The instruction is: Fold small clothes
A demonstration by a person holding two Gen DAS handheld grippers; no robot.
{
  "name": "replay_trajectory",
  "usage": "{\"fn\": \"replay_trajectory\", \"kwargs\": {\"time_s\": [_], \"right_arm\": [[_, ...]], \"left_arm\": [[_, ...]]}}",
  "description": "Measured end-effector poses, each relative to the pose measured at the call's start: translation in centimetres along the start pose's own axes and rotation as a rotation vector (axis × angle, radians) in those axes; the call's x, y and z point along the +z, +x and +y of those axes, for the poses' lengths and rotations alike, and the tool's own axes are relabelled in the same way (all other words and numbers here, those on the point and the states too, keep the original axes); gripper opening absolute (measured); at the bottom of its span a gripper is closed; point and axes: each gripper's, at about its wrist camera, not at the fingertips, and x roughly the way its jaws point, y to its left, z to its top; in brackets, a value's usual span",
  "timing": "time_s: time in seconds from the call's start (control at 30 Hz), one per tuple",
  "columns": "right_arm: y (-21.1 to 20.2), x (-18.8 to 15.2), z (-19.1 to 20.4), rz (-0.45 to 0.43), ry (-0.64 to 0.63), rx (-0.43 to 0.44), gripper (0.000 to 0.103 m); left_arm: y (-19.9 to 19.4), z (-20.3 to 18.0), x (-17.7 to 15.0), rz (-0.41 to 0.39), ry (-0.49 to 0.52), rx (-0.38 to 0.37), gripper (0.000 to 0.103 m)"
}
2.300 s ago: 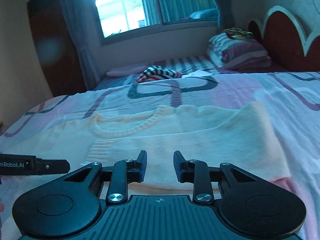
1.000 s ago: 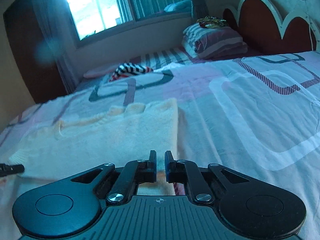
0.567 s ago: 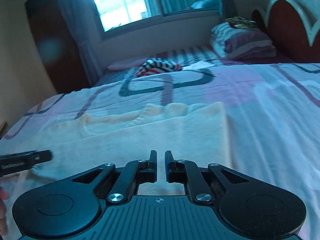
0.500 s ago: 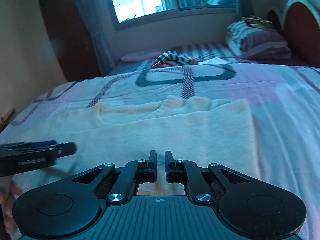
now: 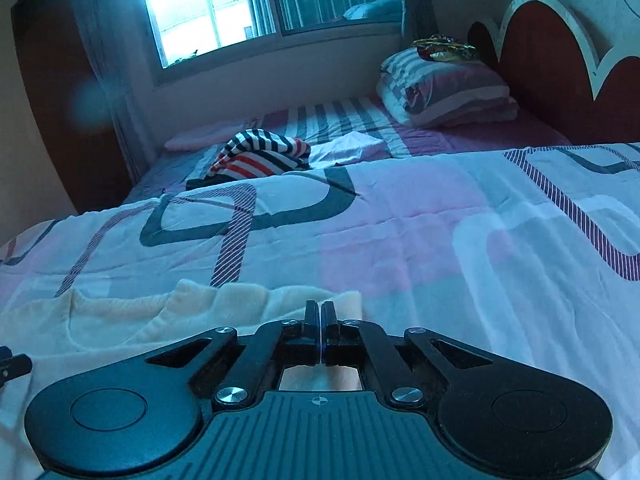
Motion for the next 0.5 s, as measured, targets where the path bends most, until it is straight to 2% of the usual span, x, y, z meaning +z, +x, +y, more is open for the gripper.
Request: {"fn": "replay_trajectory", "kwargs": {"time_s": [0.07, 0.2, 0.27, 0.33, 0.5], "right_arm": [[0.8, 0.2, -1.0, 0.005, 0.025, 0.01, 0.0], [-0.4, 0.3, -1.0, 0.047, 0.002, 0.025, 0.0], [-1.8, -0.8, -0.5, 0.058, -0.02, 0.047, 0.0], [-3.4, -2.6, -0.1, 0.066, -0.041, 0.05, 0.0], [-5.9, -6.1, 0.8, 0.019, -0.101, 0.028, 0.0]], "left_arm": [[1.1, 0.3, -0.2, 0.038, 0.007, 0.001, 0.054], [0.3, 0.7, -0.4, 0.025, 0.006, 0.005, 0.051], [-0.9, 0.6, -0.7, 0.006, 0.004, -0.006, 0.051], [-1.6, 0.5, -1.3, 0.019, 0.005, -0.004, 0.051], [-2.2, 0.8, -2.8, 0.027, 0.024, 0.012, 0.054]]}}
